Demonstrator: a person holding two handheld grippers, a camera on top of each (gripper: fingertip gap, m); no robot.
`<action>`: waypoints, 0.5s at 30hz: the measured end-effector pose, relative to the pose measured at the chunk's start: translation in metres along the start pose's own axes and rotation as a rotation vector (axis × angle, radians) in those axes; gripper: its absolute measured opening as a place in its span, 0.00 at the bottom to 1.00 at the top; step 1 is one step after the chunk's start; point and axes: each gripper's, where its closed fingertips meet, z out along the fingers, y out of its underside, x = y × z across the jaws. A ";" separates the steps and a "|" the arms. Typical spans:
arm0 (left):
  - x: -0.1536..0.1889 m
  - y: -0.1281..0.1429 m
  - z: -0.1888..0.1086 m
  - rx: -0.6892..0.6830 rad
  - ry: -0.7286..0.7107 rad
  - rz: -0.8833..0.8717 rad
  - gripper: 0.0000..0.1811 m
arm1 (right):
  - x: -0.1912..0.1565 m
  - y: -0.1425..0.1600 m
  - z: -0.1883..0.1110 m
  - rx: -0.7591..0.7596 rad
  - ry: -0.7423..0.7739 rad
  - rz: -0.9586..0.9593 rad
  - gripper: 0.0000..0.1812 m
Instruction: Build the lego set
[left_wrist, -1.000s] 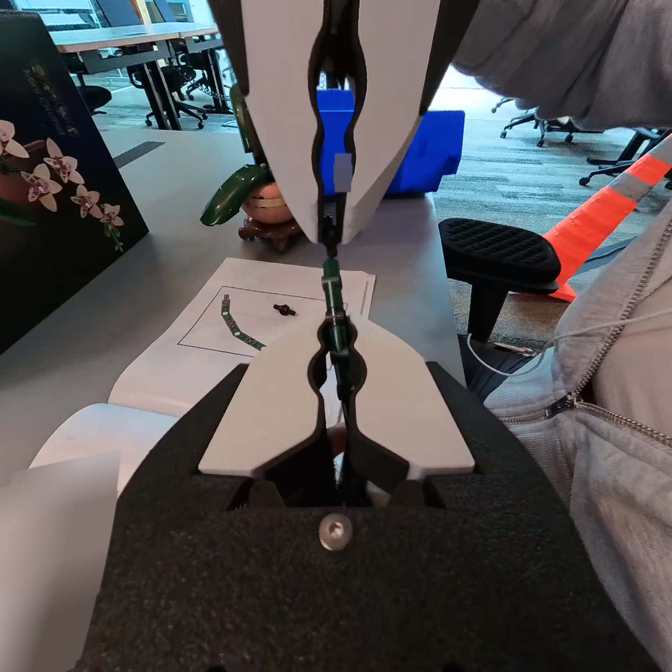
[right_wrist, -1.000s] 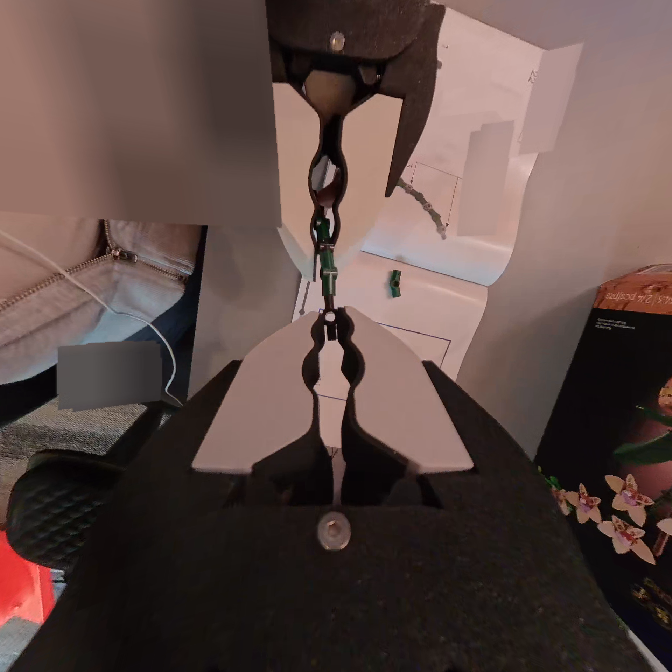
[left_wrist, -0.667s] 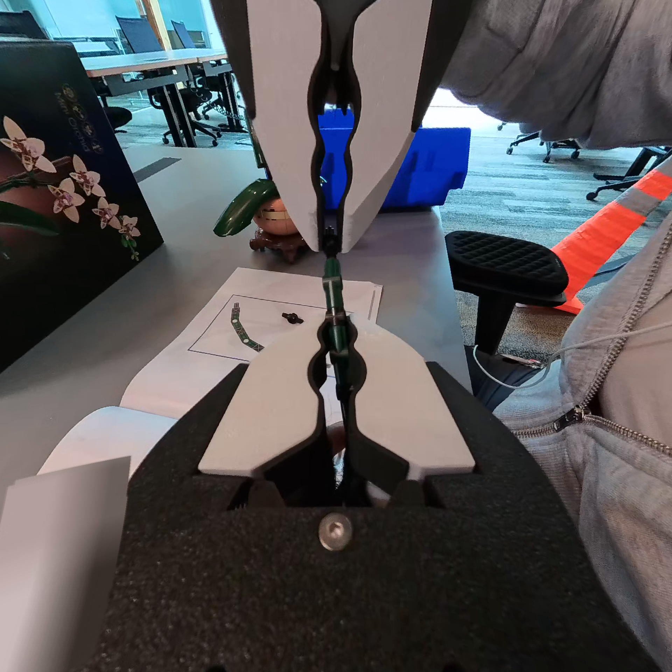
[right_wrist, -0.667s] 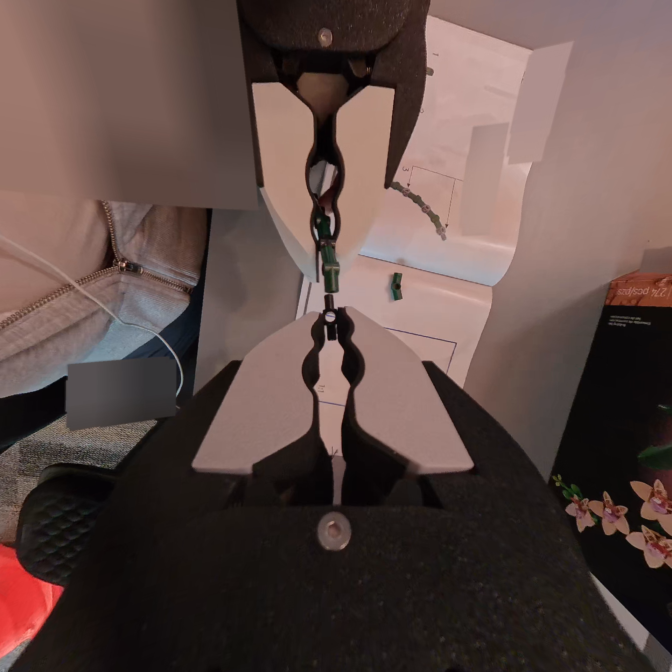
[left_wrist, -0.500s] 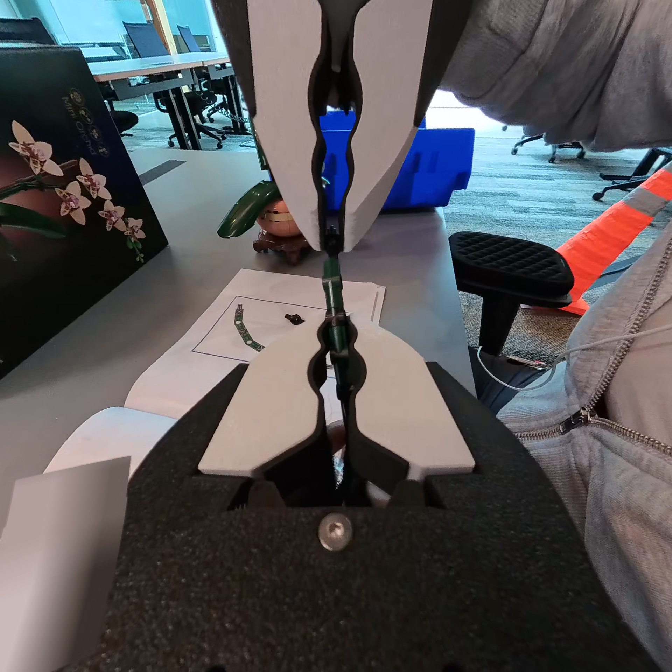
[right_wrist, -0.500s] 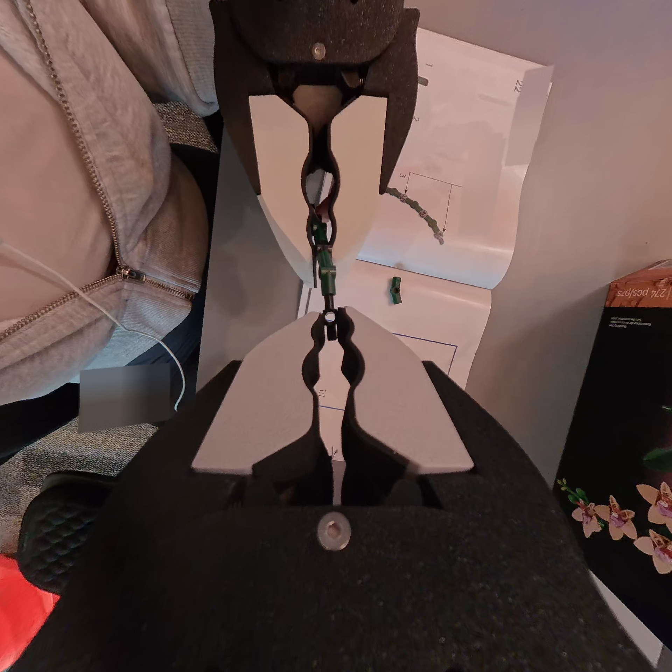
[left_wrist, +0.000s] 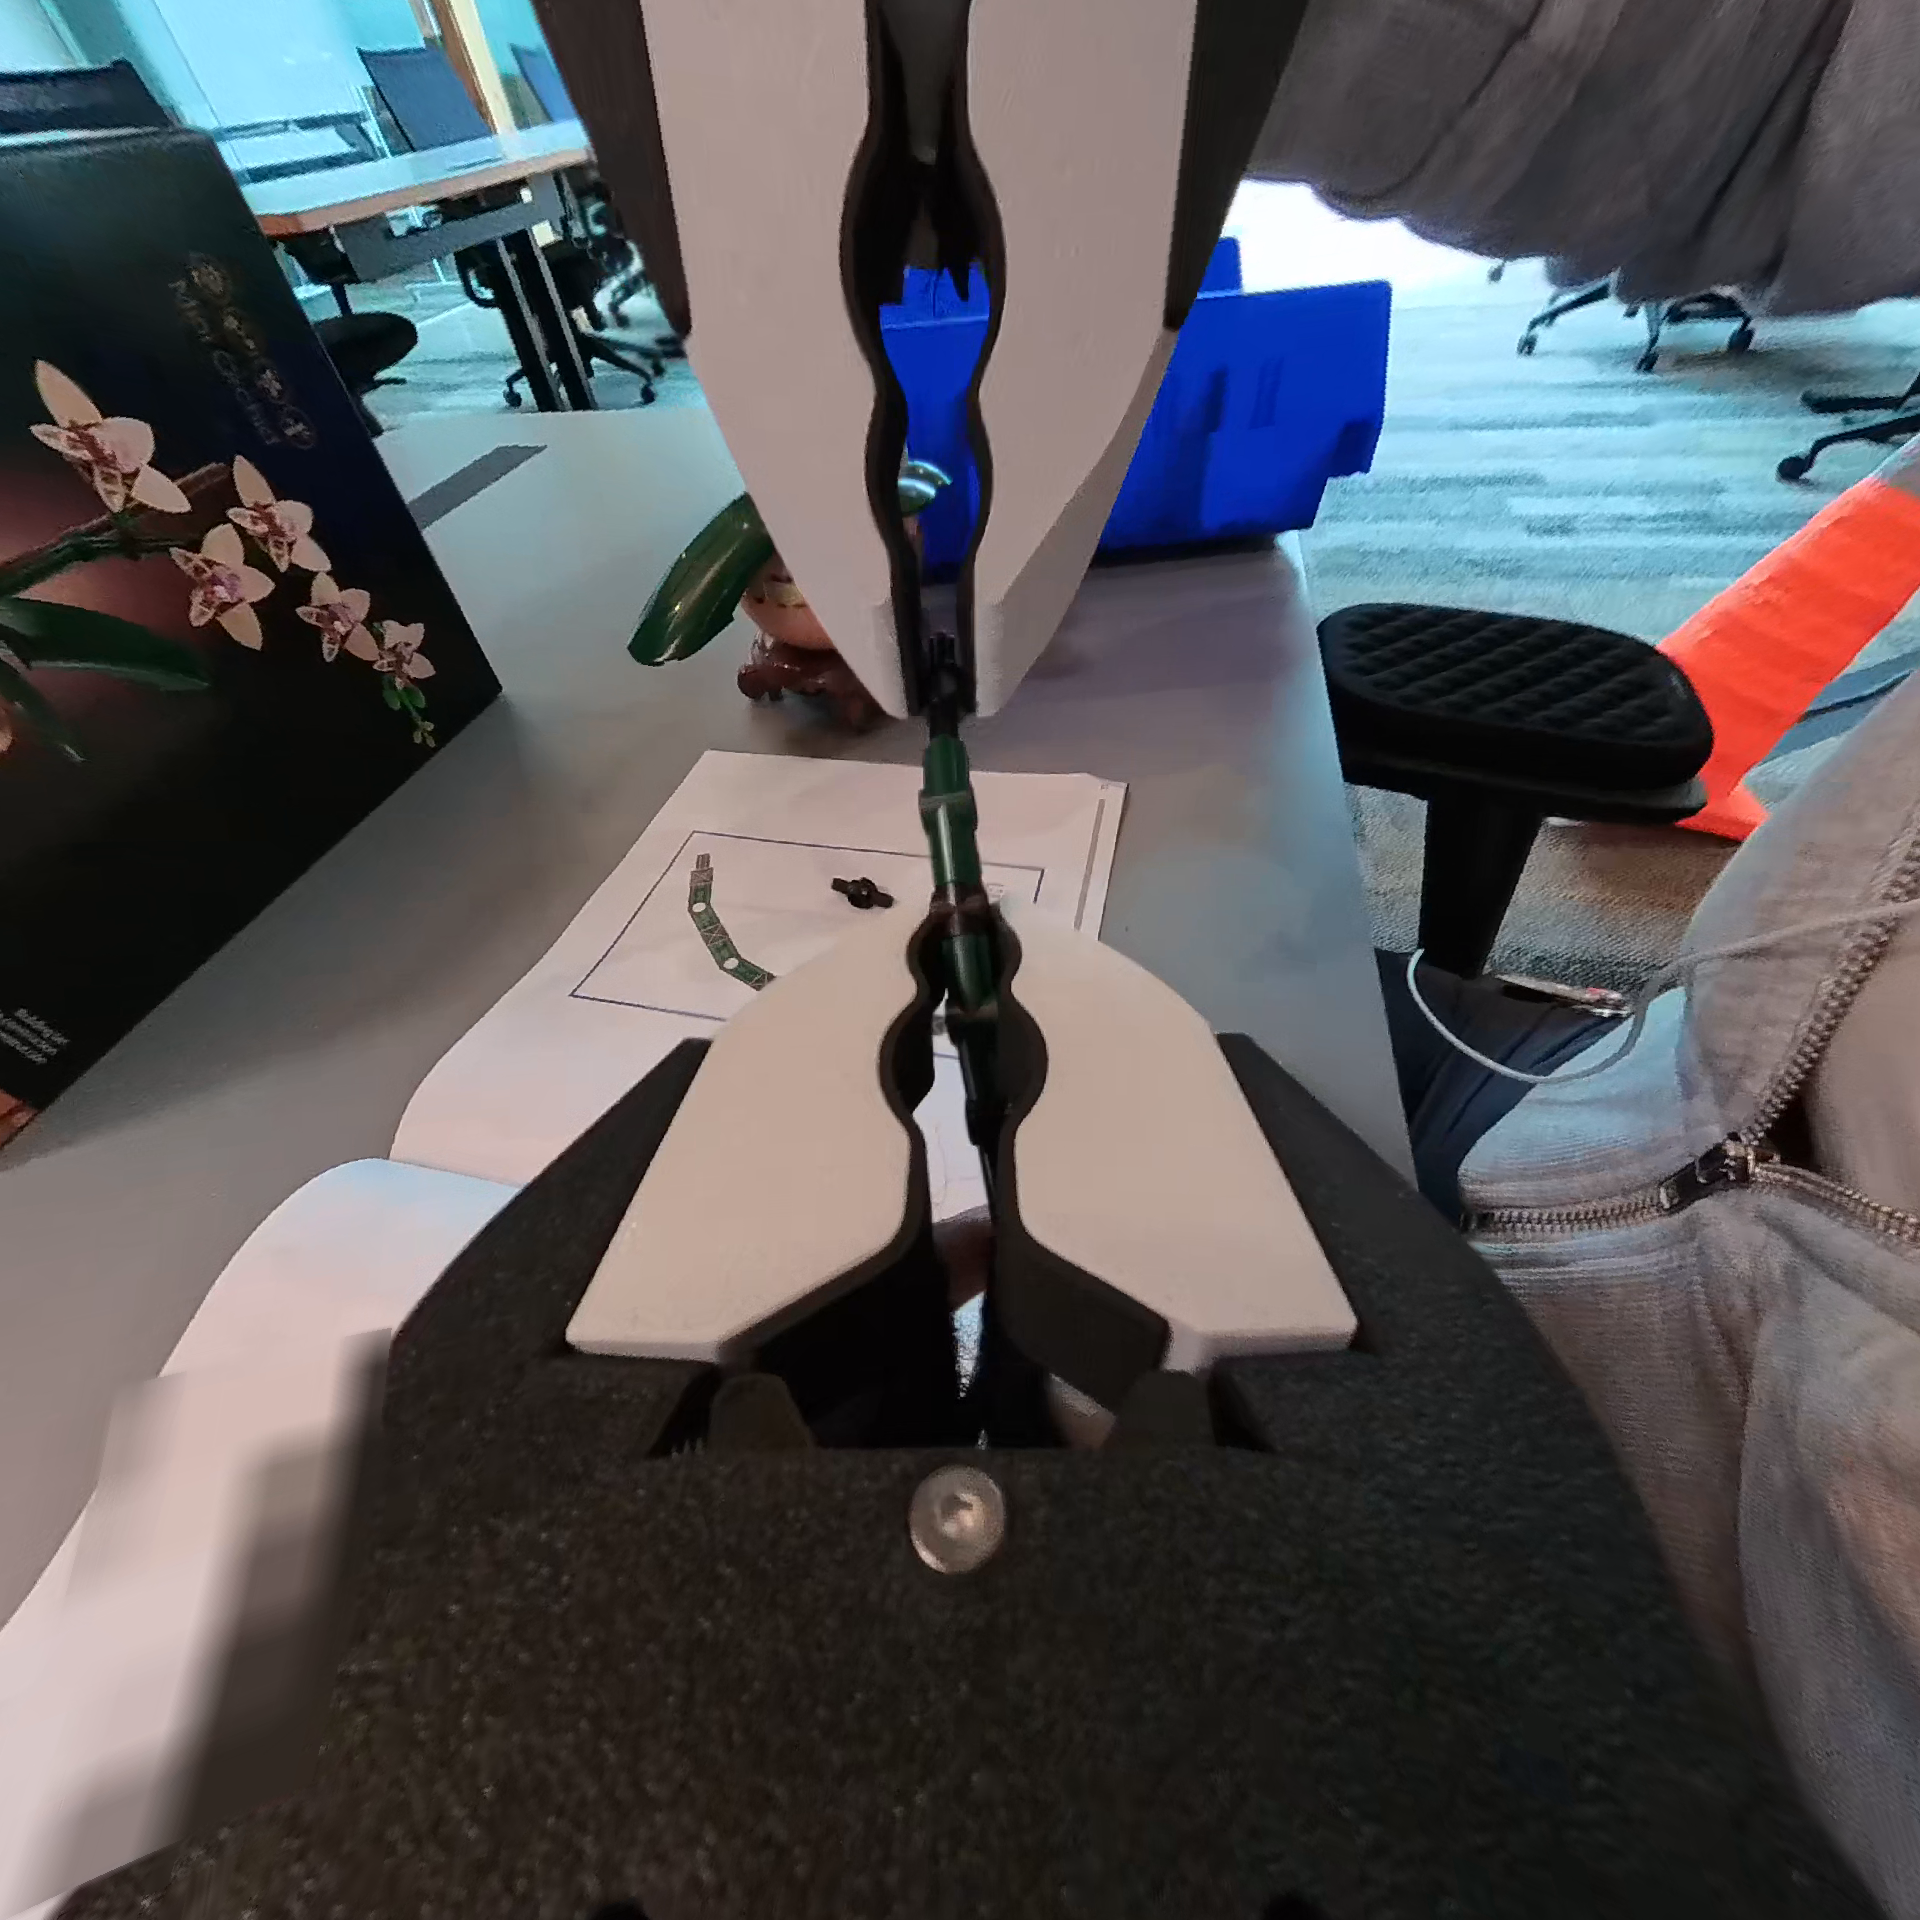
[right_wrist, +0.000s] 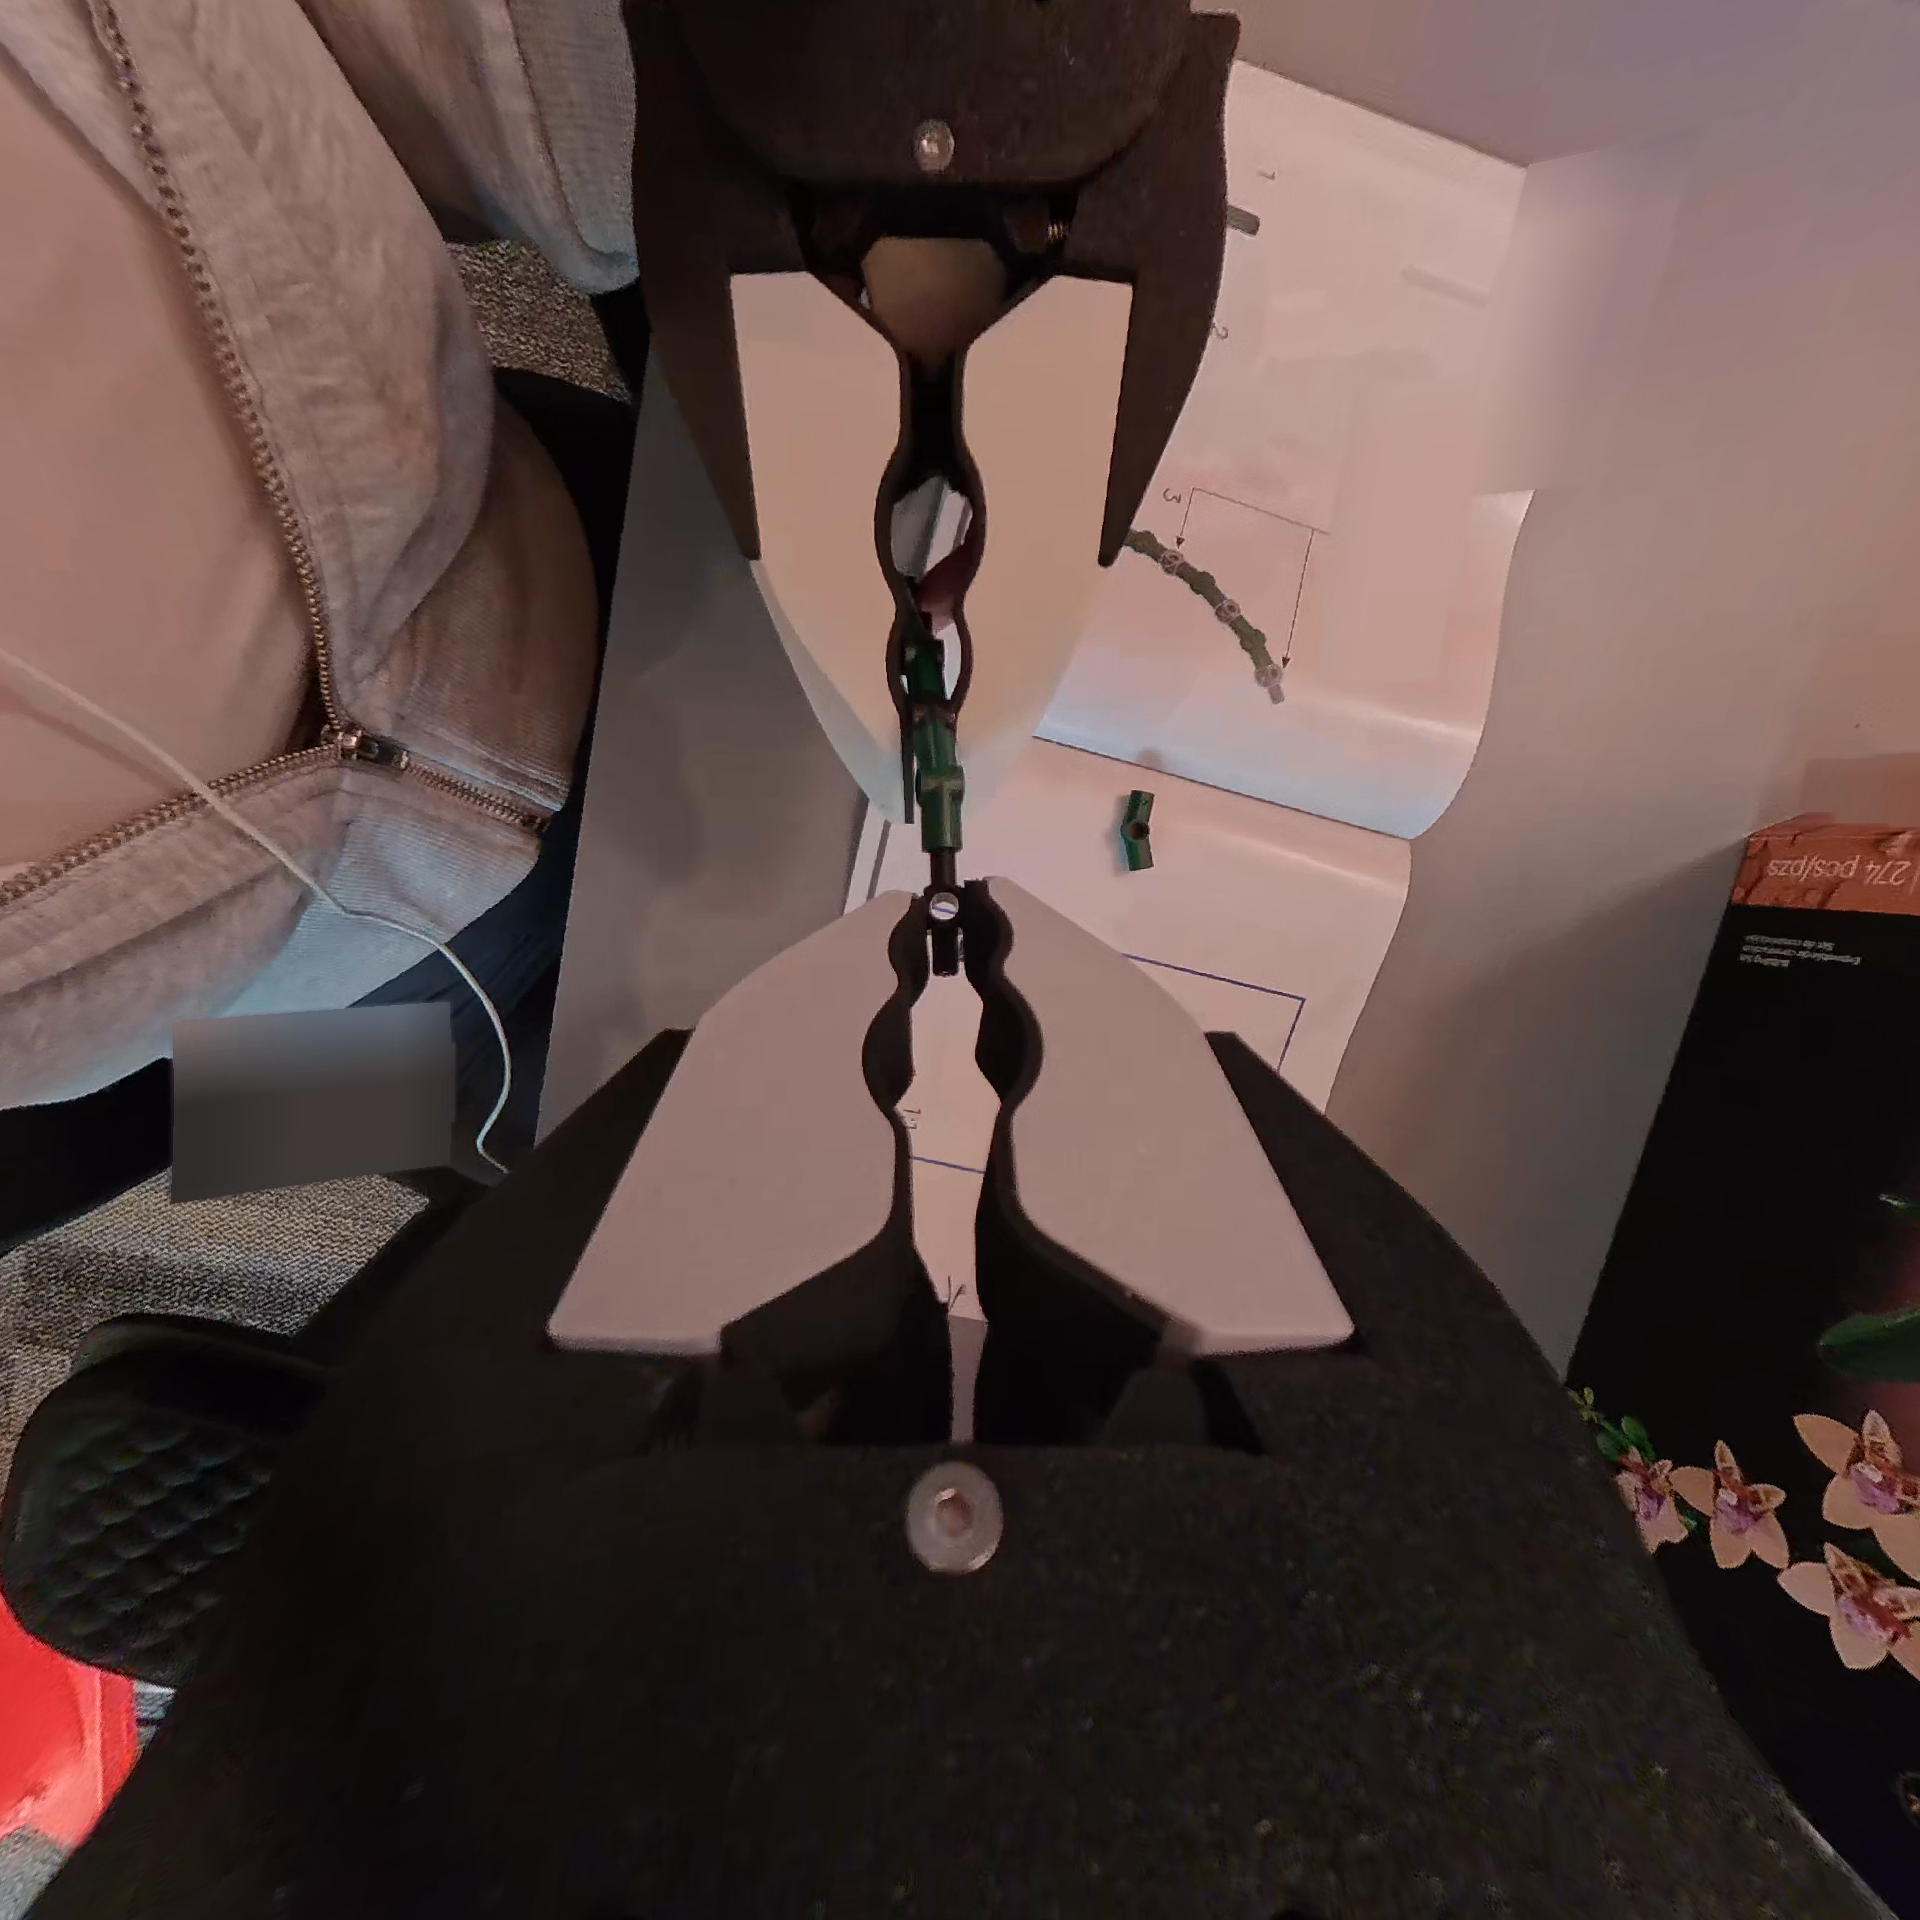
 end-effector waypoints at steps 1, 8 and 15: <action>0.001 0.000 0.000 0.004 0.008 -0.002 0.03 | 0.000 0.000 0.000 -0.002 0.000 -0.005 0.04; 0.001 0.004 0.002 -0.010 0.015 -0.010 0.03 | 0.000 0.001 0.004 0.034 -0.033 0.030 0.04; 0.001 0.007 0.003 -0.006 0.029 -0.025 0.03 | 0.000 0.000 0.006 0.117 -0.067 0.080 0.04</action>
